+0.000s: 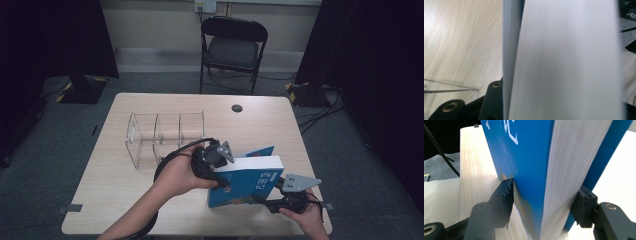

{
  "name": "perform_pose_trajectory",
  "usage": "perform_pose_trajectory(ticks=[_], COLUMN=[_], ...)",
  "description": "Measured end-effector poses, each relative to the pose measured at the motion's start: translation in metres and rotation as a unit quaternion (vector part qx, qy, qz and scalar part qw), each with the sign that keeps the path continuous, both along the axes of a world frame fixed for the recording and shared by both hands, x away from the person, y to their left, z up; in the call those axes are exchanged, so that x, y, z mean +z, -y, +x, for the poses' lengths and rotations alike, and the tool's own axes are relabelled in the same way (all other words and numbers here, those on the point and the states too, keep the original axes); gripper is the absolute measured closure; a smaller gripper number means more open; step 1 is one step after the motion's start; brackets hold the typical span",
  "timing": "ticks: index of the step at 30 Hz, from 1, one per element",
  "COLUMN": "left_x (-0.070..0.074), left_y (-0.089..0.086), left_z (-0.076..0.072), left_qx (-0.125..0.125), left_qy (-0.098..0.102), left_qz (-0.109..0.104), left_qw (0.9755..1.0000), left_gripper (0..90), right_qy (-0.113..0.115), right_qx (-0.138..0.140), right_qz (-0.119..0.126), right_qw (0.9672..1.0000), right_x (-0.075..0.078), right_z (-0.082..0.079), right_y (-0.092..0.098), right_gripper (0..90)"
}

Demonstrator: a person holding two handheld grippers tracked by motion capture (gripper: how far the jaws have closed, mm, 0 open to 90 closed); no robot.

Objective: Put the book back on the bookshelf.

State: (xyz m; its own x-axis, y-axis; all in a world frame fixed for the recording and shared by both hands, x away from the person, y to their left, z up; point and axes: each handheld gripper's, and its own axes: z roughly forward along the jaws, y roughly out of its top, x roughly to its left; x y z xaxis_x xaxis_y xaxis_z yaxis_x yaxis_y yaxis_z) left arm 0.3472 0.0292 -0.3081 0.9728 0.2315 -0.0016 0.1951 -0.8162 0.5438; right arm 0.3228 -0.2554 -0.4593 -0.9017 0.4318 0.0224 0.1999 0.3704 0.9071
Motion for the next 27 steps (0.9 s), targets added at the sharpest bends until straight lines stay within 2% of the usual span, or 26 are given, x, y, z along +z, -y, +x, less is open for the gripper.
perform_pose_trajectory(ticks=[2,3,5,7,12,15,17,19,20,21,27], left_x=[0.006,0.007,0.009,0.007,0.004,0.005,0.005,0.006,0.006,0.006,0.008], left_y=[0.002,0.004,0.009,0.013,0.015,0.015,0.016,0.016,0.016,0.015,0.014], left_z=[-0.001,-0.001,0.0,0.002,0.003,0.001,-0.002,-0.004,-0.005,-0.004,-0.004], left_qx=[0.003,0.005,0.01,0.011,0.005,-0.004,0.003,0.011,0.018,0.013,0.015], left_qy=[0.002,0.0,-0.002,-0.009,-0.026,-0.018,-0.013,-0.011,-0.015,-0.018,-0.018], left_qz=[-0.003,0.002,0.024,0.033,0.031,0.035,0.037,0.039,0.038,0.038,0.039], left_qw=[1.0,1.0,0.9997,0.9994,0.9992,0.9992,0.9992,0.9991,0.999,0.999,0.9989], left_gripper=[51.4,50.8,49.8,50.7,56.7,59.8,60.8,61.2,61.4,61.5,61.8], right_qy=[0.0,-0.001,0.002,0.002,0.001,0.001,-0.001,-0.004,-0.006,-0.007,-0.013], right_qx=[0.0,-0.001,0.0,0.0,0.0,0.002,0.002,0.0,-0.002,-0.004,-0.013], right_qz=[0.0,-0.001,-0.002,-0.005,-0.005,-0.005,-0.013,-0.037,-0.045,-0.05,-0.053], right_qw=[1.0,1.0,1.0,1.0,1.0,1.0,0.9999,0.9993,0.999,0.9987,0.9984], right_x=[0.0,0.0,-0.001,-0.001,-0.001,-0.001,-0.001,-0.003,-0.005,-0.007,-0.01], right_z=[0.0,0.0,0.001,0.0,-0.001,0.0,0.0,-0.001,-0.002,-0.002,0.0], right_y=[0.0,0.0,0.0,-0.001,-0.001,-0.001,-0.001,-0.001,-0.001,0.0,0.004], right_gripper=[41.2,41.3,41.2,41.2,41.3,40.4,38.0,32.1,29.2,27.3,19.6])
